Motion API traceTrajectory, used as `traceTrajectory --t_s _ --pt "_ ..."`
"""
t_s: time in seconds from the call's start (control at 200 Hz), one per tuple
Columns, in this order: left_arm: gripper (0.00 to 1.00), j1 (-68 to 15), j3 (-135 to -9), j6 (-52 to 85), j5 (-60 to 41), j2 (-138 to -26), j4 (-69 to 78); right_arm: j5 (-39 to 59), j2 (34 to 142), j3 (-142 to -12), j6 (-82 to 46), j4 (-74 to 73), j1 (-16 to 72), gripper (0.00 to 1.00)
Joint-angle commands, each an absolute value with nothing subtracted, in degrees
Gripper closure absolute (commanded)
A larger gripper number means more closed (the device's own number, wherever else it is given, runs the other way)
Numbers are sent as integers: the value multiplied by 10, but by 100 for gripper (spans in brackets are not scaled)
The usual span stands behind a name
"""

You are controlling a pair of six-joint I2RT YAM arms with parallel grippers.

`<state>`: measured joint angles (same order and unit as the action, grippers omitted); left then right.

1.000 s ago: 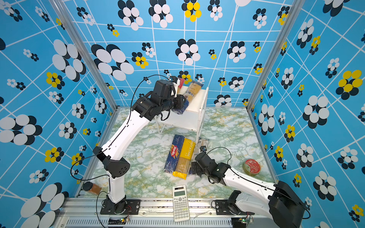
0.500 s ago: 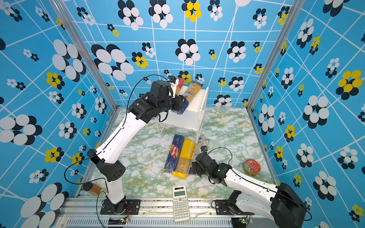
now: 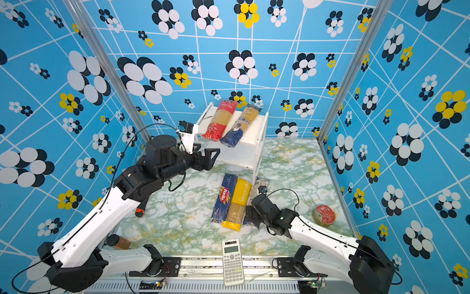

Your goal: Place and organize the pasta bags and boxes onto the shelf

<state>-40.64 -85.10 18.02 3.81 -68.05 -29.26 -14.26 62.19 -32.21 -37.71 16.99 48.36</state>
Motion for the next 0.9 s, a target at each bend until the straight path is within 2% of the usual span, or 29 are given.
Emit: traceTrajectory --t_s 0.0,0.205,0.43,0.685,0.895 --pt "1 -409 -782 193 62 -621 -287 -131 640 -340 -397 160 487 1" --pt "1 -405 -664 213 101 -536 -317 -124 673 -361 -404 150 492 1" --pt "1 -397 -567 249 73 -518 -331 -135 695 -381 -419 140 503 1" --pt "1 -371 -471 290 27 -473 -319 -205 757 -444 -453 147 565 1" --pt "1 -306 -436 272 -14 -413 -349 -266 855 -534 -501 185 621 1"
